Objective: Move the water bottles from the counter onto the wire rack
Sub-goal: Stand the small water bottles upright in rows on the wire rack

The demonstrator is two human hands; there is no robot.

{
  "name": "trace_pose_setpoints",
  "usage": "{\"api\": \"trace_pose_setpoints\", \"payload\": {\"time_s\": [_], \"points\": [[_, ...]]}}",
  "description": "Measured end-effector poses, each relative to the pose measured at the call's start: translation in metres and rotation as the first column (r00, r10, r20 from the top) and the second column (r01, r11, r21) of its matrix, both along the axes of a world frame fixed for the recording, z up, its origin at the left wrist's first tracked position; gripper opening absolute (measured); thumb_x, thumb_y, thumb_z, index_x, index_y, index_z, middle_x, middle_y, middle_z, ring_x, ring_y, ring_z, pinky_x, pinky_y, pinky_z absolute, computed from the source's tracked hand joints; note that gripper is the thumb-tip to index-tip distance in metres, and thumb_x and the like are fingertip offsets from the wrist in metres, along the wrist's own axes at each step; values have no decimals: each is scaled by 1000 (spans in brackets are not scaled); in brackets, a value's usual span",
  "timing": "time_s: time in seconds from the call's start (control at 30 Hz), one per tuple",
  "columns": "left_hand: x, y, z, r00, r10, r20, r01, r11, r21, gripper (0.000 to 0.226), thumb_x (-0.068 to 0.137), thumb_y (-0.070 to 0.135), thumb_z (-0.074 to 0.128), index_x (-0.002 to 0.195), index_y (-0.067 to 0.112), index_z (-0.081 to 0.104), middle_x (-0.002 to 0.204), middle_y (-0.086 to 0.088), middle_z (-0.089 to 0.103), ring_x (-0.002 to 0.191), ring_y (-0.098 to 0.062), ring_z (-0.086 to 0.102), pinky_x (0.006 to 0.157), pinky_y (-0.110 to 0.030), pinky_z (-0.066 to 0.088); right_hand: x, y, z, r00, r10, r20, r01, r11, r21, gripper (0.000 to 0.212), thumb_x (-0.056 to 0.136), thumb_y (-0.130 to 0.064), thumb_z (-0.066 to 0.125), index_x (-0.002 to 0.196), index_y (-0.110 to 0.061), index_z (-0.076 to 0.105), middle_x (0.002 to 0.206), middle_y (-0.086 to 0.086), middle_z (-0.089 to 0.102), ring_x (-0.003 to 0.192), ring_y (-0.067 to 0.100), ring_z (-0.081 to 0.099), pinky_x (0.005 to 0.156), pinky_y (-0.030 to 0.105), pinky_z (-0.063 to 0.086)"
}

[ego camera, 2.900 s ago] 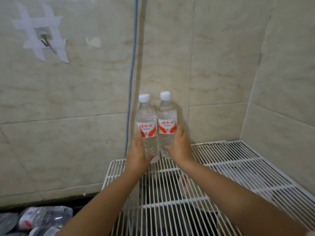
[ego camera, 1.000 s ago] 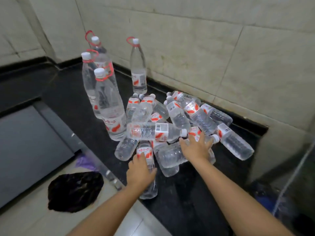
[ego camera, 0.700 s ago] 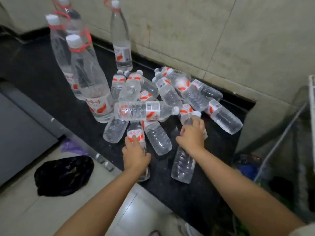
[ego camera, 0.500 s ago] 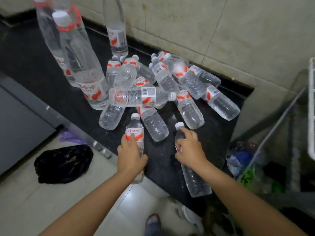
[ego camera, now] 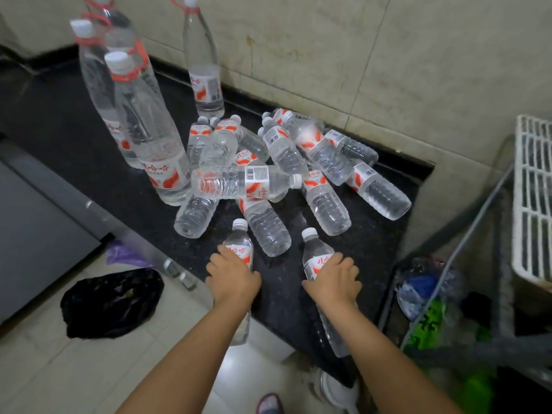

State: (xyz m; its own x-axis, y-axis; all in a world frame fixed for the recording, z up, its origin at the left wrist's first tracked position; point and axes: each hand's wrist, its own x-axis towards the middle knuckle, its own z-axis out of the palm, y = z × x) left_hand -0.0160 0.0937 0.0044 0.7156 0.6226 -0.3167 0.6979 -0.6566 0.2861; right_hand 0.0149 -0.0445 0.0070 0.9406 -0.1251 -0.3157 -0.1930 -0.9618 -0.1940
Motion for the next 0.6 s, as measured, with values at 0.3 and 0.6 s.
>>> {"api": "trace_pose_setpoints", "payload": {"time_s": [0.3, 0.6], "points": [[-4, -2, 2, 1000, -16, -15, 17, 997, 70, 75, 82, 36, 60, 133, 0, 19, 130, -15, 35, 121, -28, 39, 97, -36, 40, -2, -1, 5, 1000, 2, -11, -2, 1000, 9, 71, 77, -37, 69, 126, -7, 28, 132, 12, 36, 123, 27, 39, 94, 37, 42], [-15, 2, 57, 956, -186, 227, 154, 976, 153, 78, 84, 38, 59, 138, 1, 15, 131, -17, 35, 120, -31, 38, 97, -37, 36, 2, 5, 57, 988, 5, 156, -32, 984, 175, 76, 77, -36, 70, 129, -3, 26, 136, 16, 33, 127, 30, 34, 100, 39, 38]]}}
